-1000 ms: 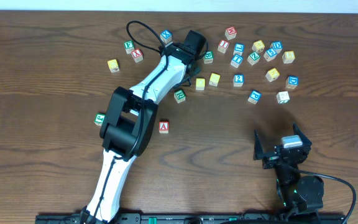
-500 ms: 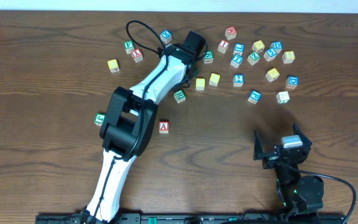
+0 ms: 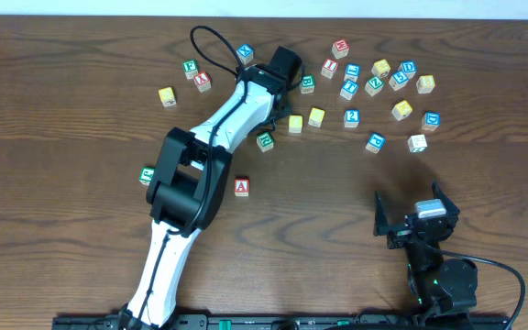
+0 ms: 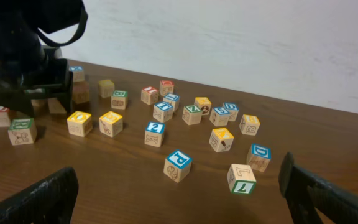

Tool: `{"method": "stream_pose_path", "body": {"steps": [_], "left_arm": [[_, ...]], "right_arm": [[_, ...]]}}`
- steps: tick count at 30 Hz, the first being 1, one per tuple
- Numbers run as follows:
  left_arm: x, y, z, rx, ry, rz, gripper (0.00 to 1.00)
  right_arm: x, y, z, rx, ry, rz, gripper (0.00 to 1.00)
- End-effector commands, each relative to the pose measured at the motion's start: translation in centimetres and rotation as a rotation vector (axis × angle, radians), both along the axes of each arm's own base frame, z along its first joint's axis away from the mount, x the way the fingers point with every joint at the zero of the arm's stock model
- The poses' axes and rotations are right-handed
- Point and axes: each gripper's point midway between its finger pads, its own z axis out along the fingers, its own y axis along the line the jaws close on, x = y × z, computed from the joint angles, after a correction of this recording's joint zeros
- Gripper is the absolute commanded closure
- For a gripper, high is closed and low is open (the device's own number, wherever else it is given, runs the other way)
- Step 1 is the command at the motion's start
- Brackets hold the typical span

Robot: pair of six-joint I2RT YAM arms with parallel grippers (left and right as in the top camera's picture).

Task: Spell out AI2

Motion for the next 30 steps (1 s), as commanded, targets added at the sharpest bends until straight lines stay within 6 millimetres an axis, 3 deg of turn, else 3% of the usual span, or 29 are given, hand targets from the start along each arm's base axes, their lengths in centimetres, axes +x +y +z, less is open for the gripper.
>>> {"method": "stream_pose_path", "body": {"steps": [1,7,30], "left_arm": [[1.0,1.4,0.9,0.035,-0.016,-0.051,0.36],[1.5,2.2,1.0,0.043,-0.017,-0.062,0.35],[2.8,0.6,3.1,0.032,-0.075,-0.143,0.35]], "right_arm": [[0.0,-0.3,-0.1,0.011,0.002,-0.013,0.01],[0.0,-0.3,-0.1,0.011,0.002,-0.013,0.01],[0.0,-0.3,-0.1,0.011,0.002,-0.013,0.01]]}}
